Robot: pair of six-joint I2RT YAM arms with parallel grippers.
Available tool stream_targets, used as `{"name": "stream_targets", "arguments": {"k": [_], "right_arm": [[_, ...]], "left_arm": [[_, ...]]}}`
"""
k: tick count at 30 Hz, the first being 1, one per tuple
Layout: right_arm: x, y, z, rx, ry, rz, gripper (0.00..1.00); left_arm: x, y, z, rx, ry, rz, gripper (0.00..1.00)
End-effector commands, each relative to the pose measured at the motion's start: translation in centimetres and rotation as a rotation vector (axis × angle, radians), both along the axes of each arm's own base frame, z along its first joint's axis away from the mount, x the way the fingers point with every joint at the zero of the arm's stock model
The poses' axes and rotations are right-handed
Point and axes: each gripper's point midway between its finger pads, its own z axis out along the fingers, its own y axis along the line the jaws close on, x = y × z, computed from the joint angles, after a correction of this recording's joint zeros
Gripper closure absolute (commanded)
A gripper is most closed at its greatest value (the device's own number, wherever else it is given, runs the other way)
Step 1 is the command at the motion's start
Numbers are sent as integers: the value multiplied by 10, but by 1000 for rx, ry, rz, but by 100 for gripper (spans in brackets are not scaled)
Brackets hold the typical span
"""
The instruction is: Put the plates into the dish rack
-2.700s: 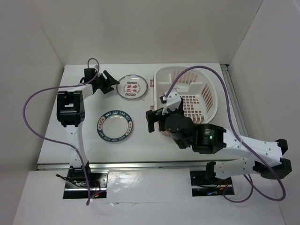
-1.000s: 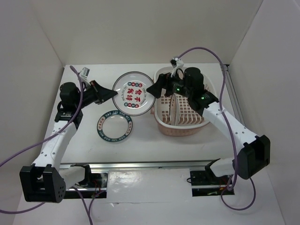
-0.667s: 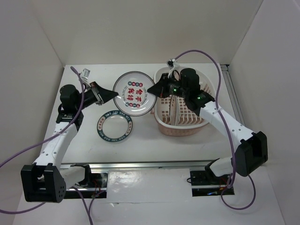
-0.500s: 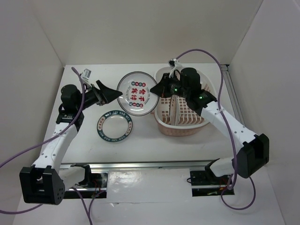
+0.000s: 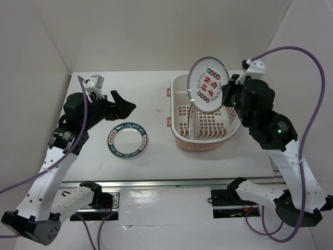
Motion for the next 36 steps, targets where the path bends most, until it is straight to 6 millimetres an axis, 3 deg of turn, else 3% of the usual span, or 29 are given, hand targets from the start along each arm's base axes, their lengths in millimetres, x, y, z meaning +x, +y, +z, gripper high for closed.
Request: {"name": "stream_targets", "arguments": {"k": [1, 2, 7, 14, 17, 22, 26, 36], "right_arm": [[-15, -61, -41, -183, 124, -280, 100], [-15, -66, -55, -210, 155, -308, 100], [-12, -76, -89, -238, 221, -399, 100], [10, -67, -124, -255, 268, -414, 100], [18, -61, -147, -273, 308, -400, 100], [24, -52, -169, -269, 339, -373, 100], [27, -48, -184, -266, 363, -371, 100], [24, -43, -195, -289, 379, -380, 100]], "left_arm": [[-6, 33, -9, 147, 48, 137, 0], [-7, 37, -8, 154, 51, 154, 0], [-12, 54, -12, 220, 58, 217, 0], [-12, 65, -34, 275, 94, 256, 0], [-14, 66, -36, 283, 90, 254, 0], [-13, 68, -40, 290, 98, 263, 0], [-14, 68, -35, 283, 82, 265, 0], [-14, 68, -39, 286, 90, 264, 0]]}}
